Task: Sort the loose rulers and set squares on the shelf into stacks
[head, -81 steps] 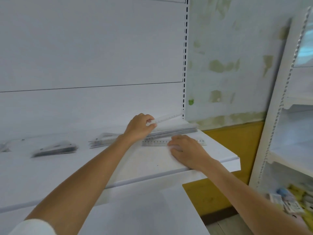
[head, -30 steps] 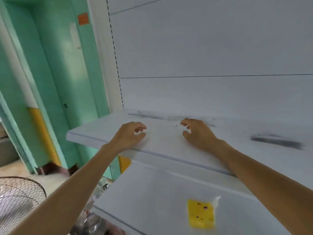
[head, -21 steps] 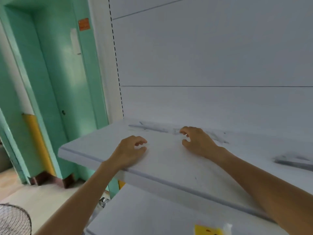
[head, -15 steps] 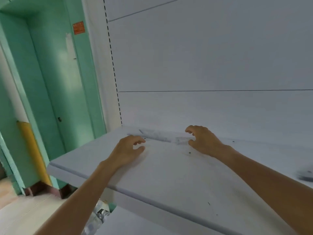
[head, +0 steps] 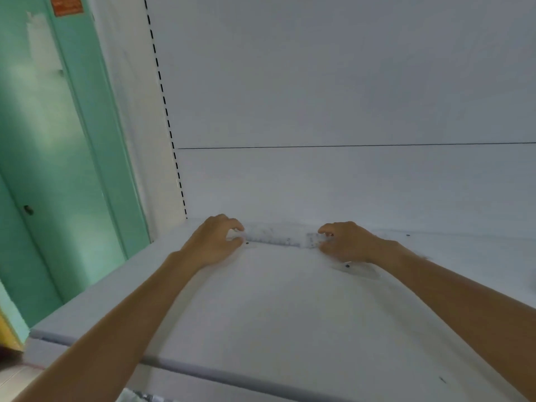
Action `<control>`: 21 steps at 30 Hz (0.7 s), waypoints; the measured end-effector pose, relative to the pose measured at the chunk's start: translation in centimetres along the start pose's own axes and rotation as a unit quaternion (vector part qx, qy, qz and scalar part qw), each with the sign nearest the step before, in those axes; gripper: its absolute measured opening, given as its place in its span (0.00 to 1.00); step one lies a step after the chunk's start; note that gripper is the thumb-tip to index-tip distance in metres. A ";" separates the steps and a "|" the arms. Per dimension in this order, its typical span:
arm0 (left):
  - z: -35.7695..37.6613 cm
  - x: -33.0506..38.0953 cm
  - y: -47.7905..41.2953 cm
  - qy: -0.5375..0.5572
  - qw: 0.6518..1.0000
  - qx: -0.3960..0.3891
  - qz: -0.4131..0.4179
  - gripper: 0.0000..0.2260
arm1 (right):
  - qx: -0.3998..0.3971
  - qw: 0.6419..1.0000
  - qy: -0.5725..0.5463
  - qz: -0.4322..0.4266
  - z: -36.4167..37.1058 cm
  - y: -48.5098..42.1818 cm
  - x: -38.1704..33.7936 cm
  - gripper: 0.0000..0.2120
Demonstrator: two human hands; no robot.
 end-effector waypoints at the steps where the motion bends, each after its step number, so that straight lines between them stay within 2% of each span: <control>1: -0.3 -0.2 -0.4 0.001 1.000 0.012 0.006 0.12 | 0.011 1.000 0.024 0.000 -0.1 0.1 -0.4 0.19; 3: 0.0 -0.6 -0.9 0.000 1.000 0.016 0.013 0.15 | 0.052 0.990 0.133 -0.015 -0.6 0.6 -1.7 0.16; 5: 1.5 -1.1 -0.9 -0.005 1.000 -0.021 0.015 0.17 | 0.094 0.968 0.227 -0.040 -0.9 1.3 -3.3 0.14; 7: 3.0 -1.3 -0.6 -0.025 0.998 -0.060 0.021 0.17 | 0.123 0.952 0.274 -0.053 -0.8 1.9 -4.5 0.12; 11: 2.6 0.0 -0.6 -0.120 0.990 -0.031 0.070 0.17 | 0.151 0.958 0.244 -0.005 -1.3 3.0 -4.2 0.17; 14: 3.0 0.6 -0.3 -0.161 0.982 -0.044 0.093 0.15 | 0.166 0.963 0.211 0.010 -1.9 3.6 -3.8 0.15; 17: 2.1 1.1 -0.2 -0.219 0.970 0.002 0.102 0.13 | 0.204 0.964 0.172 0.004 -2.8 4.6 -4.1 0.14; 21: 1.6 1.6 0.1 -0.195 0.975 0.038 0.096 0.10 | 0.242 0.958 0.153 0.014 -3.4 6.7 -4.1 0.16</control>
Point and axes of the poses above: each hand's wrist, its own y-axis away from the middle knuckle, its own z-axis out of the palm, x = y × z, the point moved 10 cm from there along -y, towards the middle knuckle, and after that the axes turned 2 degrees about -x, right-handed, at the moved point
